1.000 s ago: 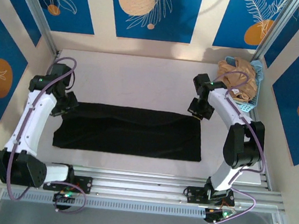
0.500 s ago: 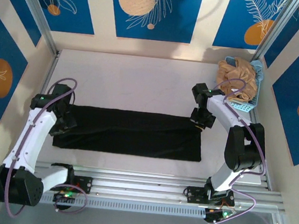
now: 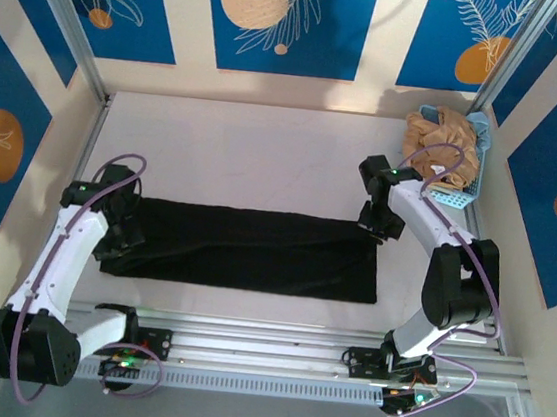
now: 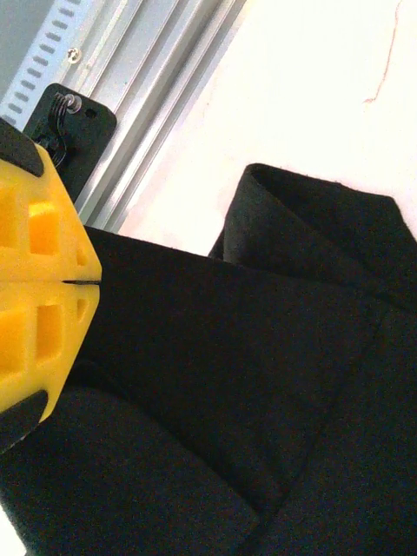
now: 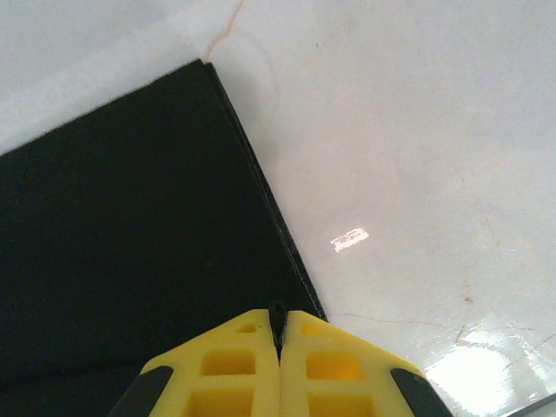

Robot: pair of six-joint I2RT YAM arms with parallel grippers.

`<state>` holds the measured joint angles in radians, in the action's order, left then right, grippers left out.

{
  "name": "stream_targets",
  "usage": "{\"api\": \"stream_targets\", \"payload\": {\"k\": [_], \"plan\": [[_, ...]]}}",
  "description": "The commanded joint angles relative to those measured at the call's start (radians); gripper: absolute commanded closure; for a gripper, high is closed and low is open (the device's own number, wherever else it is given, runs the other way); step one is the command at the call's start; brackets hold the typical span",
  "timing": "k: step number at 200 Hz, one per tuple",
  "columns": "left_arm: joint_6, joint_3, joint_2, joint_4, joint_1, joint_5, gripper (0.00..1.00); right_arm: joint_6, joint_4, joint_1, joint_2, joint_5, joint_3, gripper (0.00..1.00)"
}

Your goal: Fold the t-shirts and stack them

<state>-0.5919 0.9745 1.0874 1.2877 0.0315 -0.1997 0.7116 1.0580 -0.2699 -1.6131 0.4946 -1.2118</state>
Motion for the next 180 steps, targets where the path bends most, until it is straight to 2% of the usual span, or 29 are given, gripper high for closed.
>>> {"api": "stream_targets", "payload": {"k": [1,55,103,180], "plan": [[0.007,-0.013,-0.002,0.016,0.007,0.003,1.00,0.032,0.019,-0.011,0.014,0.033,0.050,1.00],[-0.113,-0.090,0.039,-0.041,0.007,0.067,1.00,0.058,-0.011,-0.024,-0.042,0.033,0.106,1.00],[-0.127,-0.099,0.110,-0.110,0.007,-0.020,1.00,0.063,-0.026,-0.024,-0.062,0.036,0.123,1.00],[-0.098,-0.067,0.311,-0.221,0.007,-0.124,1.00,0.085,-0.012,-0.015,-0.116,0.043,0.124,1.00]]}}
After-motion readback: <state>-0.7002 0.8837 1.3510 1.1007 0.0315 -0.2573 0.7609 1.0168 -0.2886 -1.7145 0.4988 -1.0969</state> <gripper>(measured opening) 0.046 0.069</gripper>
